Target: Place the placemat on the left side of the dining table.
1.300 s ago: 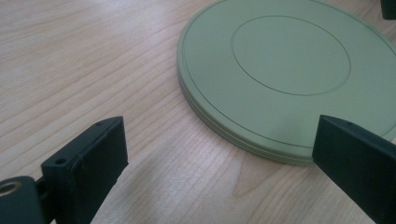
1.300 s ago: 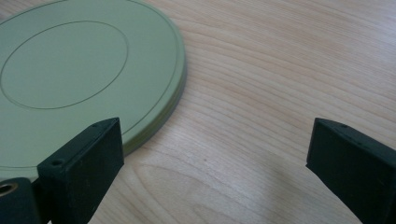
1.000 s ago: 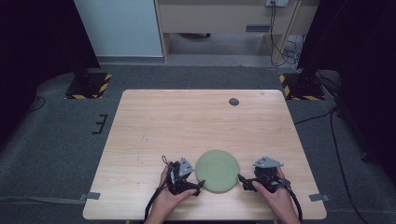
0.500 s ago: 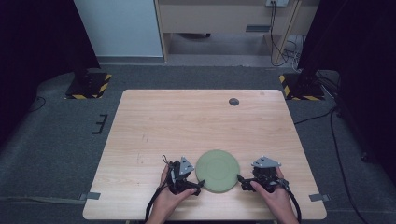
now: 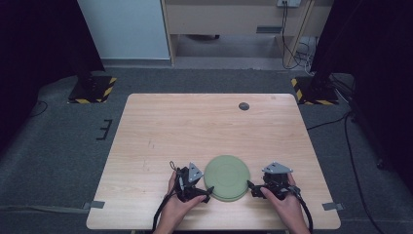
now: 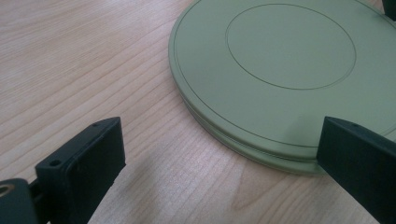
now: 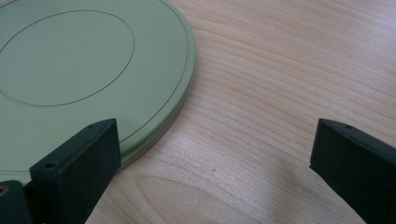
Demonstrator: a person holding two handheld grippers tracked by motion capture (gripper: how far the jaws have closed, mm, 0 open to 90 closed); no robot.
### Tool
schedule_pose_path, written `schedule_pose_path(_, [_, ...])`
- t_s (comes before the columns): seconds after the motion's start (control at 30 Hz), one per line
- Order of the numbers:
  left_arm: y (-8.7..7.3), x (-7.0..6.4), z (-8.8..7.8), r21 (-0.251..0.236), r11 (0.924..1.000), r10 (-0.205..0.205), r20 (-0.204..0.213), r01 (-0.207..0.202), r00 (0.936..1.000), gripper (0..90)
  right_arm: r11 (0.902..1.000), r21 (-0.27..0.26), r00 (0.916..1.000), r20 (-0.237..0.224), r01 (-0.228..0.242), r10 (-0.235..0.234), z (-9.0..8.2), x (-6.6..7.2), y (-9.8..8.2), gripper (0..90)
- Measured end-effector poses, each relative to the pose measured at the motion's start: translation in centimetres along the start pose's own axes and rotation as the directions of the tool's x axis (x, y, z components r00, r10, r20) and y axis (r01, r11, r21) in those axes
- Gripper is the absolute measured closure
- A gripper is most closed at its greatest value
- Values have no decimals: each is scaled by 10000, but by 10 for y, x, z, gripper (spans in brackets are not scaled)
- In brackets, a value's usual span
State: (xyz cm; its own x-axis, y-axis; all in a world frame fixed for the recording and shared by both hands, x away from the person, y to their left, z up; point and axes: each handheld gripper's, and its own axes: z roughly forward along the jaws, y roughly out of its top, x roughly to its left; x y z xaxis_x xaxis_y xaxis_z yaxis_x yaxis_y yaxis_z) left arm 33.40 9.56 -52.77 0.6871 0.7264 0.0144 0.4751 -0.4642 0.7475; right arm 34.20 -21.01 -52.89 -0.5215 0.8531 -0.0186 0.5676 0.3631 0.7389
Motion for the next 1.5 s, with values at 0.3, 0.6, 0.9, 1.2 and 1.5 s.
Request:
schedule_pose_path(0.3, [1, 1, 1, -44, 9999, -129, -55, 129, 9999, 4, 9999, -13, 9998, 111, -141, 141, 2, -1, 1, 27])
schedule_pose_path(0.6, [1, -3, 1, -72, 9999, -88, 96, 89, 9999, 18, 9999, -44, 9999, -101, 91, -91, -1, 3, 1, 38])
schedule_pose_path(0.9, [4, -4, 3, -44, 9998, 210, -187, -211, 9996, 7, 10000, -49, 10000, 39, -9, 9, 1, 3, 2, 22])
schedule_pose_path(1.2, [5, -2, 5, -120, 9999, 47, -321, -51, 9995, 4, 9999, -89, 9997, 224, -125, 127, 3, 2, 3, 16])
schedule_pose_path(1.5, [3, -7, 4, -68, 9997, 233, -359, -236, 9991, 34, 10000, -67, 10000, 38, 46, -46, 1, 6, 2, 45])
